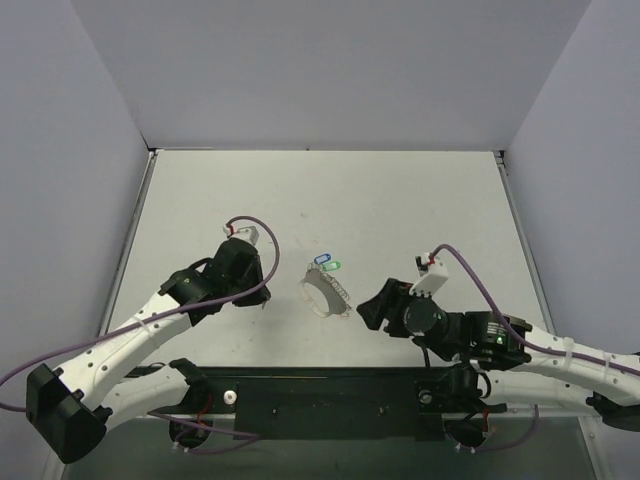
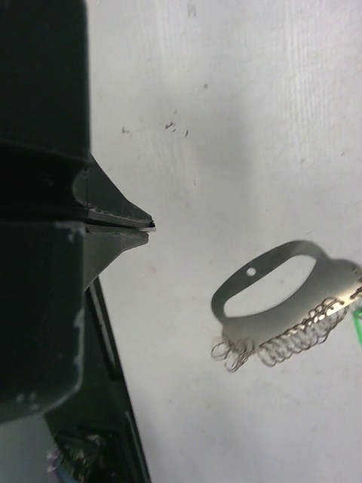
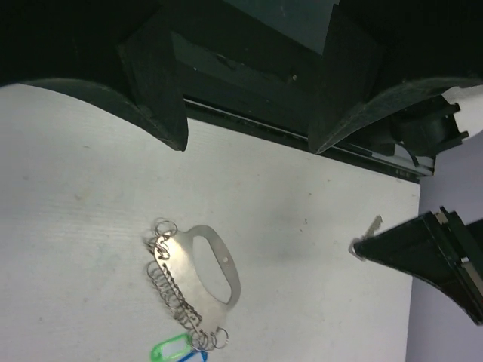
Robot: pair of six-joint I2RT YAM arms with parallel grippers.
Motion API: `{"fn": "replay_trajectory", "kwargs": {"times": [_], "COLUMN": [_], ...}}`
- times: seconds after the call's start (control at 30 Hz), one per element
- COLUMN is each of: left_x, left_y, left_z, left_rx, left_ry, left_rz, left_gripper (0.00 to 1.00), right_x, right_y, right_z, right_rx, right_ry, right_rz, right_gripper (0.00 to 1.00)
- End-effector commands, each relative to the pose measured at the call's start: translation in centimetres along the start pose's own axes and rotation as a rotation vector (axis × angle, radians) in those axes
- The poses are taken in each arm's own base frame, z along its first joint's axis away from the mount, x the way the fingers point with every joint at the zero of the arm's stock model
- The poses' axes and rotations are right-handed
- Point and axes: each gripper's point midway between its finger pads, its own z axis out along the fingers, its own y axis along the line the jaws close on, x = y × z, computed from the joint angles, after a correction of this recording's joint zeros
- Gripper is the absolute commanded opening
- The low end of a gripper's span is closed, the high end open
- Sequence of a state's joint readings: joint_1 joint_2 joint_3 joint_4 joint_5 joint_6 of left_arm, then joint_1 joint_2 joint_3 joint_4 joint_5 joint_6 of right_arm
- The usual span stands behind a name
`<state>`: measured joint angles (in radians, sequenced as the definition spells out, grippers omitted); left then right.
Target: Remove the keys from the keyring
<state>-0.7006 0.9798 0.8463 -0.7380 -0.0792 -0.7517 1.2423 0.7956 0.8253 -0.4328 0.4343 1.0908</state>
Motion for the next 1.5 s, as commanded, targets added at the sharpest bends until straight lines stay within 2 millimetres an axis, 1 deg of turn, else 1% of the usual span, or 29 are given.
{"fn": "replay_trajectory", "kwargs": {"times": [0.0, 0.07, 0.13, 0.17, 0.2, 0.23, 0.27, 0.3, 0.37, 0.4, 0.43, 0.47, 0.5, 0.53, 0.7, 0.83, 0.87, 0.9, 0.93, 0.97, 1.0, 1.03, 1.17, 1.23, 1.33, 1.37, 1.4, 1.43, 1.47], "left_x": [-3.7, -4.3, -5.1, -5.4, -5.9, -6.2, -6.7, -7.2, -8.2, -8.4, -8.9, -9.7, -9.7, -10.4, -11.9, -11.8, -11.5, -11.3, -10.7, -9.8, -9.6, -8.8, -7.8, -7.7, -7.8, -7.8, -7.6, -7.5, -7.4], "left_y": [1.9, 2.5, 2.6, 2.7, 2.9, 2.9, 2.9, 2.7, 2.5, 2.6, 2.3, 1.8, 2.1, 1.8, 1.4, 1.8, 2.1, 2.3, 2.7, 3.1, 3.0, 3.4, 6.0, 7.1, 6.6, 6.5, 6.3, 6.3, 6.2], "left_z": [1.7, 1.8, 1.4, 1.2, 0.7, 0.3, -0.2, -0.8, -1.8, -2.1, -2.8, -3.6, -4.1, -5.1, -9.1, -12.2, -12.4, -13.5, -13.2, -13.4, -13.5, -13.7, -14.7, -15.5, -16.4, -15.8, -16.1, -15.4, -15.7], "left_rx": [-0.117, -0.145, -0.153, -0.157, -0.170, -0.172, -0.175, -0.176, -0.174, -0.181, -0.176, -0.167, -0.179, -0.175, -0.166, -0.139, -0.140, -0.115, -0.112, -0.085, -0.064, -0.043, -0.088, -0.120, -0.051, -0.039, -0.009, -0.007, 0.014], "left_ry": [-0.160, -0.194, -0.238, -0.249, -0.271, -0.283, -0.305, -0.320, -0.349, -0.350, -0.359, -0.378, -0.373, -0.395, -0.448, -0.493, -0.495, -0.526, -0.518, -0.522, -0.534, -0.544, -0.601, -0.634, -0.686, -0.696, -0.714, -0.716, -0.733], "left_rz": [0.064, 0.073, 0.080, 0.077, 0.077, 0.084, 0.083, 0.093, 0.101, 0.105, 0.115, 0.117, 0.128, 0.127, 0.153, 0.155, 0.152, 0.137, 0.131, 0.124, 0.117, 0.113, 0.061, 0.024, 0.047, 0.055, 0.065, 0.073, 0.075], "left_gripper": [0.00, 0.00, 0.00, 0.03, 0.17, 0.24, 0.33, 0.40, 0.59, 0.72, 0.79, 0.79, 0.80, 0.80, 0.84, 0.85, 0.85, 0.85, 0.85, 0.85, 0.85, 0.85, 0.86, 0.88, 0.88, 0.88, 0.88, 0.88, 0.88], "right_x": [0.6, 0.5, 0.3, 0.3, 0.1, 0.3, 0.1, 0.4, 0.4, 0.3, 0.4, 0.5, 0.5, 0.6, 0.0, -1.2, -1.5, -1.7, -1.9, -2.1, -2.3, -2.6, -3.8, -4.5, -5.5, -5.9, -6.2, -6.6, -7.1], "right_y": [-5.1, -5.1, -5.2, -5.1, -5.0, -4.8, -4.5, -4.4, -3.9, -3.5, -3.2, -3.0, -2.6, -2.5, -1.7, -1.4, -1.4, -1.5, -1.6, -1.8, -1.9, -2.2, -2.7, -3.2, -4.4, -4.7, -5.0, -5.3, -5.5], "right_z": [-1.6, -2.4, -3.0, -3.2, -3.3, -3.3, -3.4, -3.3, -3.2, -3.3, -3.3, -3.1, -3.2, -3.2, -3.7, -4.5, -4.7, -4.8, -4.9, -4.9, -5.1, -5.2, -5.5, -5.6, -5.5, -5.6, -5.5, -5.7, -5.9], "right_rx": [0.128, 0.118, 0.121, 0.118, 0.120, 0.118, 0.114, 0.115, 0.115, 0.110, 0.109, 0.113, 0.106, 0.107, 0.087, 0.059, 0.052, 0.051, 0.046, 0.049, 0.046, 0.046, 0.046, 0.049, 0.067, 0.065, 0.075, 0.078, 0.087], "right_ry": [-0.072, -0.074, -0.083, -0.084, -0.091, -0.089, -0.095, -0.091, -0.094, -0.097, -0.097, -0.095, -0.094, -0.090, -0.104, -0.131, -0.137, -0.144, -0.150, -0.155, -0.163, -0.175, -0.231, -0.271, -0.354, -0.377, -0.406, -0.426, -0.454], "right_rz": [-0.002, -0.006, -0.026, -0.039, -0.047, -0.060, -0.060, -0.073, -0.083, -0.080, -0.092, -0.102, -0.107, -0.120, -0.126, -0.135, -0.134, -0.149, -0.154, -0.168, -0.164, -0.167, -0.139, -0.114, -0.098, -0.085, -0.085, -0.080, -0.083], "right_gripper": [0.61, 0.61, 0.61, 0.61, 0.62, 0.63, 0.63, 0.63, 0.64, 0.65, 0.65, 0.65, 0.66, 0.66, 0.66, 0.66, 0.66, 0.67, 0.68, 0.70, 0.71, 0.72, 0.74, 0.78, 0.82, 0.82, 0.82, 0.82, 0.82]}}
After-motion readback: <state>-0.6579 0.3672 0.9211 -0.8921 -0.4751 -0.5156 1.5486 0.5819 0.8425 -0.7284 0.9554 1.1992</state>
